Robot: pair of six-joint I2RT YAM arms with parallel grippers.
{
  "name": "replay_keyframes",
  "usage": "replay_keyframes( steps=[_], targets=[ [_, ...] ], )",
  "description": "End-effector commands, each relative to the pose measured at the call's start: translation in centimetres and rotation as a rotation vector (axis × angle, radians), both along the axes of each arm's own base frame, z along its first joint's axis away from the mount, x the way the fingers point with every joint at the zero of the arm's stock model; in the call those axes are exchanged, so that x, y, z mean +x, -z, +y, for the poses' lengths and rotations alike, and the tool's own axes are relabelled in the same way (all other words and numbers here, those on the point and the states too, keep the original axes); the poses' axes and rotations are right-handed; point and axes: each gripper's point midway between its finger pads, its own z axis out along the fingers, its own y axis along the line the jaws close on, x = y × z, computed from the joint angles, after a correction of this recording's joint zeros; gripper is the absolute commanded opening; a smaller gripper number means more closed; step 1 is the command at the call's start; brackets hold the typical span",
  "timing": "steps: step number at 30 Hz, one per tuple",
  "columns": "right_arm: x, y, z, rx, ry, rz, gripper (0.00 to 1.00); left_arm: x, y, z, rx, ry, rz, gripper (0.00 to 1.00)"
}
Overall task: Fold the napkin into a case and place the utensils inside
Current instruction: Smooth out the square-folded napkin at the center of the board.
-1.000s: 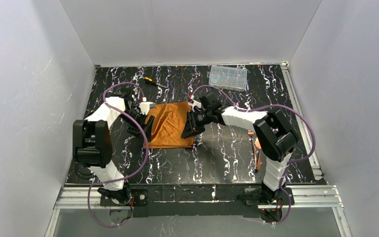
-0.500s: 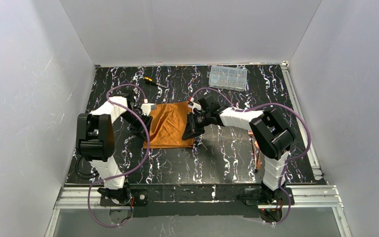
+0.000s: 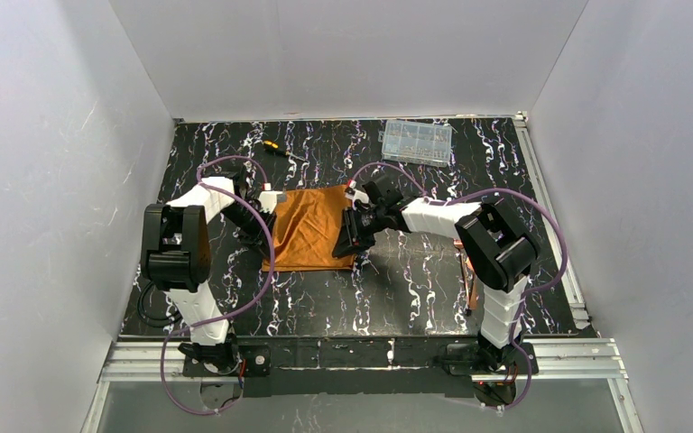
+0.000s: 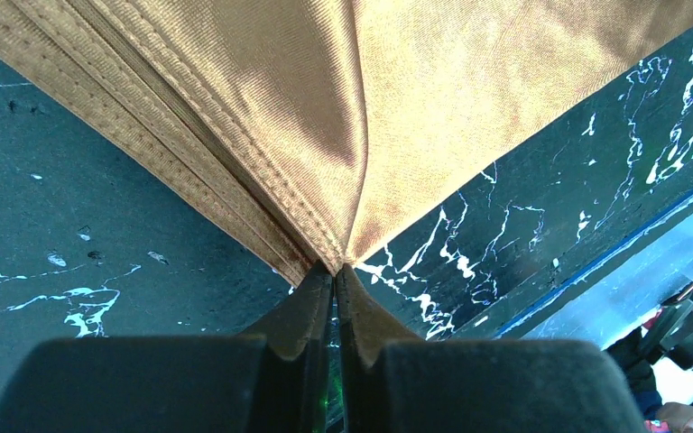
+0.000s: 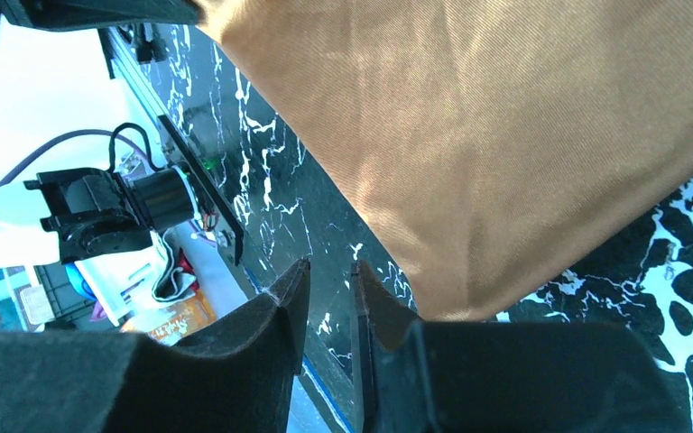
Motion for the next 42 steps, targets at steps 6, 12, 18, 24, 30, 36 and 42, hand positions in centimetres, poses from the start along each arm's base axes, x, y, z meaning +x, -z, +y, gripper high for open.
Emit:
replay_keyframes(
  steps=[6, 12, 18, 24, 30, 36, 42],
  targets=[
    [-0.6, 2.1, -1.0, -0.024, 0.001, 0.032, 0.30, -1.8, 0.0, 0.2, -0.003, 0.018, 0.029, 0.00],
    [-1.0, 3.7, -1.7, -0.052, 0.007, 0.063, 0.28, -1.8, 0.3, 0.3, 0.004, 0.016, 0.027, 0.00],
    [-0.9, 5.0, -2.2, -0.078, 0.025, 0.081, 0.26, 0.1, 0.0, 0.7, 0.032, 0.004, -0.029, 0.29],
    [-1.2, 4.7, -2.0, -0.056, 0.014, 0.096, 0.27, 2.4, -4.4, 1.4, 0.057, 0.013, -0.154, 0.43],
    [-0.3, -1.2, -0.2, 0.079, -0.035, 0.041, 0.38, 2.4, -9.9, -0.7, -0.068, 0.046, -0.249, 0.43],
    [3.7, -4.4, 1.4, 0.148, -0.011, -0.003, 0.39, -1.1, -7.4, -4.0, -0.193, 0.168, -0.101, 0.40],
    [9.9, -2.6, 2.7, 0.126, 0.078, -0.045, 0.28, -2.4, -2.3, -3.4, -0.138, 0.230, -0.053, 0.36]
  ],
)
